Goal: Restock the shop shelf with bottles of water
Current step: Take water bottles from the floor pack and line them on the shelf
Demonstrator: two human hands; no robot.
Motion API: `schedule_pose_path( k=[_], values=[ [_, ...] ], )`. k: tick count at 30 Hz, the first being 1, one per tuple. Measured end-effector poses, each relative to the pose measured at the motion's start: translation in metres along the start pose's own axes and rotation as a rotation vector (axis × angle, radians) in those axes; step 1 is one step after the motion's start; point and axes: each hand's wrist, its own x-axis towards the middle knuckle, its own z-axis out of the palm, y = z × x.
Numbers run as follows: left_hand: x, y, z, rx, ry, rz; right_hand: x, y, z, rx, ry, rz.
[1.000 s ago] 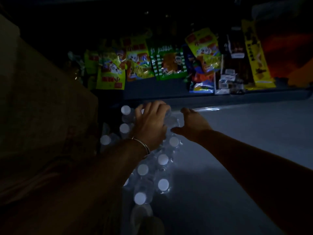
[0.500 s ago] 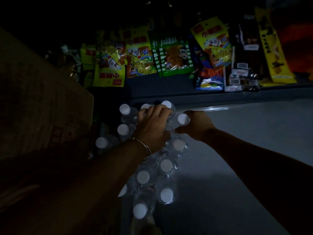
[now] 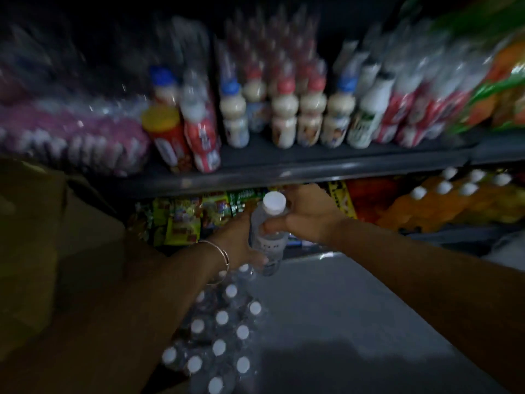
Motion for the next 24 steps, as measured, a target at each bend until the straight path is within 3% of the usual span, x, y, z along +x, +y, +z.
schedule_pose_path(
  k=[5,12,17,22,24],
  values=[
    [-0.031,0.109,-0.083,-0.119,-0.037,0.077,-0.035,-0.088,-0.12,0.027,0.09,-0.088],
    [-0.1,0.272,-0.196,-0.065,0.069,0.226,-0.087,-0.211,-0.27,0.133,0.172,-0.248],
    [-0.15,0.359,-0.266,-0.032,0.236,0.283,-0.113,-0.284,-0.347,0.356,0.212,-0.314],
    [-0.185,0.423,-0.324,-0.012,0.337,0.322,-0.134,-0.341,-0.397,0.385,0.12,-0.378],
    [-0.198,0.447,-0.349,-0.013,0.356,0.34,-0.14,-0.369,-0.418,0.402,0.168,-0.392]
  ],
)
